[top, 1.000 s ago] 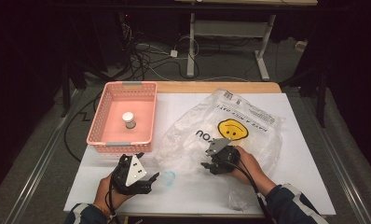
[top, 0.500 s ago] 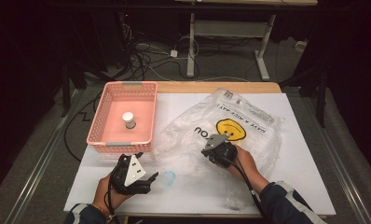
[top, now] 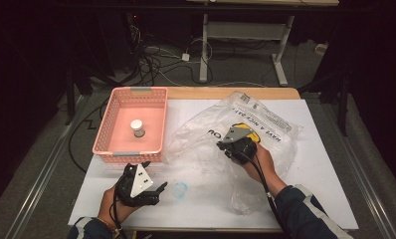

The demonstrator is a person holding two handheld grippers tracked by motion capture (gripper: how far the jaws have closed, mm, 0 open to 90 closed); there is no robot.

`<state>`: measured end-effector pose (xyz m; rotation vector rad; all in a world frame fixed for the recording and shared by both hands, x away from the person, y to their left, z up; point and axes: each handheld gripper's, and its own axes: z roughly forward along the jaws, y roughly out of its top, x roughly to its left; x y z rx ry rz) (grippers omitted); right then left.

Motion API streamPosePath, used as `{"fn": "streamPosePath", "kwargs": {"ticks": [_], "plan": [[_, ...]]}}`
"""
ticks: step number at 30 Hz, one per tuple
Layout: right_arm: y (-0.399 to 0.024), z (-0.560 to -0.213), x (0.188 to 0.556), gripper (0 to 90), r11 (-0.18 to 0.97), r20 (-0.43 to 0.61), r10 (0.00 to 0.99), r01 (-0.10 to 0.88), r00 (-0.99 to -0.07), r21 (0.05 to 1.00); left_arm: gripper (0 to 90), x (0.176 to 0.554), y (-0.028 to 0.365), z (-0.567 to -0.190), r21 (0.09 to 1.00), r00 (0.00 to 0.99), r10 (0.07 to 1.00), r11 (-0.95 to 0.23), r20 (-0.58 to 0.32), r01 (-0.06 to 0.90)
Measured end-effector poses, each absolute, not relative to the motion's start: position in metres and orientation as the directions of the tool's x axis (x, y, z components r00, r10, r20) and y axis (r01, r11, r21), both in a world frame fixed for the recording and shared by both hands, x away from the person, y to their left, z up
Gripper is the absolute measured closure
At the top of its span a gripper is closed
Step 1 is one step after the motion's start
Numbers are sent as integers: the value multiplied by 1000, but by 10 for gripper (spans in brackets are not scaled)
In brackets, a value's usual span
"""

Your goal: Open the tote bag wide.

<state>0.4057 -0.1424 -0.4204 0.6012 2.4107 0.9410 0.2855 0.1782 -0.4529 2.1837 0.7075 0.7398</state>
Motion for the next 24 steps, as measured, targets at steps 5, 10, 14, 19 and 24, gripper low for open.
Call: {"fn": "streamPosePath", "kwargs": {"ticks": [5,10,14,19,24], "plan": [[-151,-393,402,900,617,-293,595,191,-748,764,175,286,181,-451,767,675,677,-587,291,258],[-156,-374,400,900,572,-308,637,167,-706,803,175,286,183,-448,774,666,687,-577,290,259],[-160,-366,402,900,540,-296,659,162,-691,826,175,288,186,-445,783,655,697,-567,293,254],[-165,-358,402,900,536,-313,664,141,-679,832,175,294,190,-436,796,628,718,-552,302,248],[-169,-348,401,900,532,-315,662,130,-680,837,175,300,198,-429,809,600,746,-526,290,263]]}}
